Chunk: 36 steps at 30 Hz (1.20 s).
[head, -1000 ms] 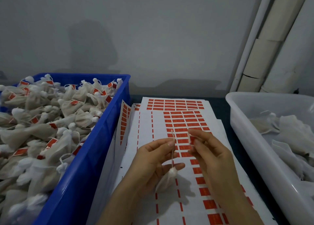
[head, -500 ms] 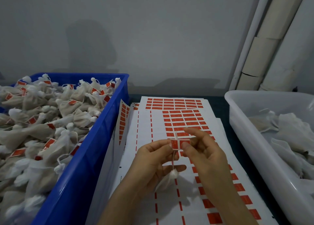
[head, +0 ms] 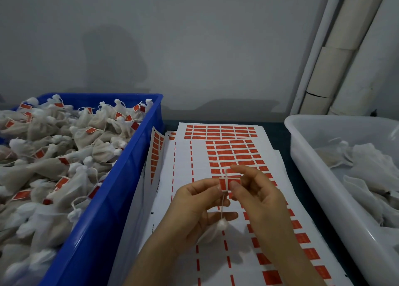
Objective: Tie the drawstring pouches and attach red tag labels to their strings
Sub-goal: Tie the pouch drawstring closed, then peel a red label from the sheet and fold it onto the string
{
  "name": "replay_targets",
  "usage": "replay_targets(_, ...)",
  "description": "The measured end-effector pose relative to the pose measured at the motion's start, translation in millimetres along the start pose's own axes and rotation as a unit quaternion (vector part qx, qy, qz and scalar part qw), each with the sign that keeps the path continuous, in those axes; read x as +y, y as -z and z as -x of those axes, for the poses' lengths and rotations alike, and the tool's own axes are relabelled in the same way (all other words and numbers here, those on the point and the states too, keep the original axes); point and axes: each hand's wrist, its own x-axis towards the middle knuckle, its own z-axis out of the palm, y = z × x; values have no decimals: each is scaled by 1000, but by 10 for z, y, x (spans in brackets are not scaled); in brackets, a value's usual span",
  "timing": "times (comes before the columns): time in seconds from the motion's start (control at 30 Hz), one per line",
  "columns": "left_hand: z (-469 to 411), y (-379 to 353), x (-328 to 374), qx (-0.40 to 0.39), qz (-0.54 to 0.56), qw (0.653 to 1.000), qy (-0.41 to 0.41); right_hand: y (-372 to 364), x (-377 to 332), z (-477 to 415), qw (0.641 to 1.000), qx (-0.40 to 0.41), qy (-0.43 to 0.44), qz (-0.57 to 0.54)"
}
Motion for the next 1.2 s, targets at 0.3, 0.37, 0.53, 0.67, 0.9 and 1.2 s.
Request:
replay_targets(0.3, 9, -1, 3, -15, -12, 1000, -9, -9, 21, 3, 999, 22, 5, 28)
replay_targets(0.37, 11, -16, 1, -20, -26, 999, -10, -6, 36, -4, 999, 32, 6, 34)
replay_targets(0.53, 19, -80, -34, 14, -72, 996, -44, 1, 90, -5, 999, 21, 4, 33)
replay_targets(0.67, 7, -61, -42, 57, -68, 994, -61, -29, 70, -10, 999, 12, -4, 36)
replay_targets(0.9, 23, -88, -54, 68, -129, 983, -110, -26, 69, -24, 996, 33, 3, 83)
replay_targets(1.2, -35, -85, -98, 172, -224, 942, -178, -7, 91, -29, 991, 64, -36, 108)
